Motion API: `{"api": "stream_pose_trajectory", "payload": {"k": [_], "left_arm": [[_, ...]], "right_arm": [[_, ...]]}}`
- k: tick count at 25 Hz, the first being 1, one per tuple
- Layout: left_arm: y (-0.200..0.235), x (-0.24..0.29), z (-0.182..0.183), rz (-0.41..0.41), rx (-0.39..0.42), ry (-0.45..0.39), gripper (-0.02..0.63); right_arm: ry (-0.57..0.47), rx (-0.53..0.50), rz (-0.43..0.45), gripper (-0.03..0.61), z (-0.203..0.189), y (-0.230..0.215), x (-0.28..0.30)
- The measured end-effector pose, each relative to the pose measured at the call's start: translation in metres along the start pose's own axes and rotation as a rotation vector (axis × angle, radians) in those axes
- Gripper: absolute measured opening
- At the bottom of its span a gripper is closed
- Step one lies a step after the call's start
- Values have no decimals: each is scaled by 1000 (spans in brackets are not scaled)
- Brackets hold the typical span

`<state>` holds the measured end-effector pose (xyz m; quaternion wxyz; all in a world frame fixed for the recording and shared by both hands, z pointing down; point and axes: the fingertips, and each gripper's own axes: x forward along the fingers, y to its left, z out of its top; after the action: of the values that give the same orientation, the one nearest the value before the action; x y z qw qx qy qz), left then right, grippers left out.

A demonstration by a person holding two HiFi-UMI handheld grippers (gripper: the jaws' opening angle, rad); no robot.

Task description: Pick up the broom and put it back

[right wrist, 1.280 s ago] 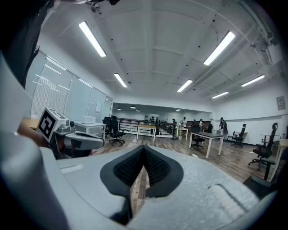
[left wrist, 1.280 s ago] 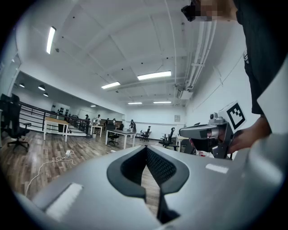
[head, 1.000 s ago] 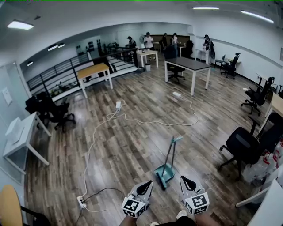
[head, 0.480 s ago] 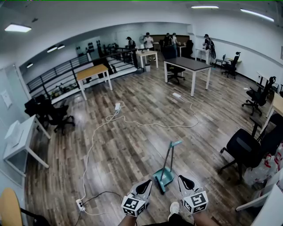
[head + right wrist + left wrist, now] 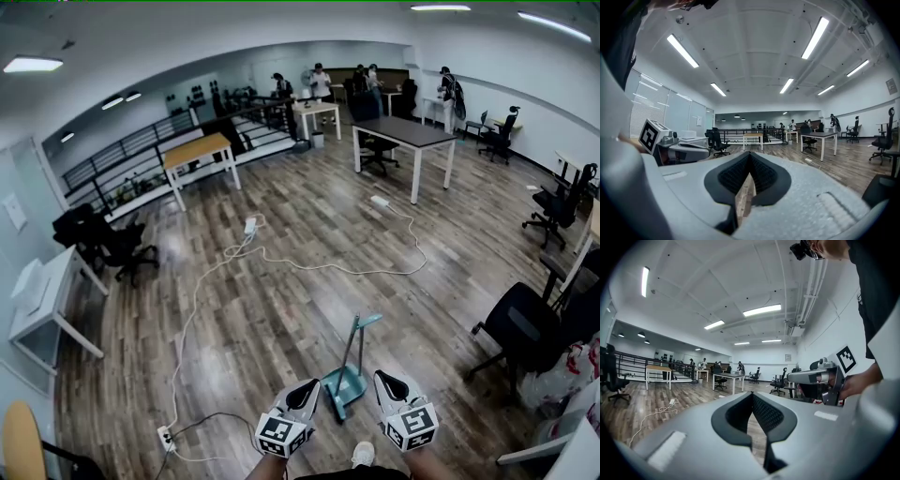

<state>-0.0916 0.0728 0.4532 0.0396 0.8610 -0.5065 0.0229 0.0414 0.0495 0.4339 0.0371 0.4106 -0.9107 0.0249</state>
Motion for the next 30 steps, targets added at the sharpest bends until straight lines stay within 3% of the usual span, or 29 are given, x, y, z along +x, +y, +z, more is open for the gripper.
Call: {"api": "stream_pose_trajectory", "payload": {"k": [14,30], "left_arm": [[27,81,-9,125,4,53,18],[52,136,-37,92,-5,138,18]], "right_arm": [[21,-36,114,3,-12,-70,60],[78,-20,104,3,-37,-103,96]]}}
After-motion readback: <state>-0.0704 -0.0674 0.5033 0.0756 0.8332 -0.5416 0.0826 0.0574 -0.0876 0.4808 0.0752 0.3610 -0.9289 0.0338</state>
